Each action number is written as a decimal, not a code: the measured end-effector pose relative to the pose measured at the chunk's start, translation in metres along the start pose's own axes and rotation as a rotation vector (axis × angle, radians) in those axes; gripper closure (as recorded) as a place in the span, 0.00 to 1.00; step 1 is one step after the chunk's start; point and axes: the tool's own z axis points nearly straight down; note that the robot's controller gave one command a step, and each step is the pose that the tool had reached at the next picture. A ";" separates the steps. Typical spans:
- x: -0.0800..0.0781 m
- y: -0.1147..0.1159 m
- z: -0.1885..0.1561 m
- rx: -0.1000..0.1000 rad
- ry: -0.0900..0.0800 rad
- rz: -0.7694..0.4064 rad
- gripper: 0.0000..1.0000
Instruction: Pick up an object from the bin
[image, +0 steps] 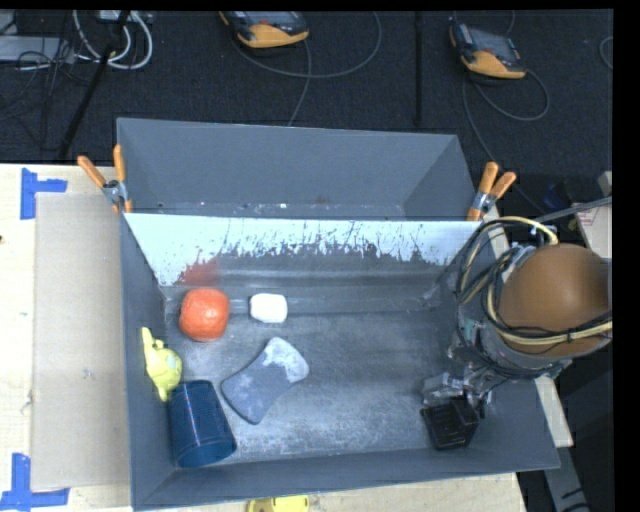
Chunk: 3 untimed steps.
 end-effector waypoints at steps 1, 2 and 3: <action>0.000 0.000 0.000 0.000 0.000 0.000 1.00; 0.000 0.000 -0.003 -0.002 0.004 -0.001 1.00; 0.001 0.000 -0.011 -0.008 0.013 -0.002 1.00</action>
Offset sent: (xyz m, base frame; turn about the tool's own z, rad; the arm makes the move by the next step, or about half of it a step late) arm 0.0001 -0.0001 0.0316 0.0001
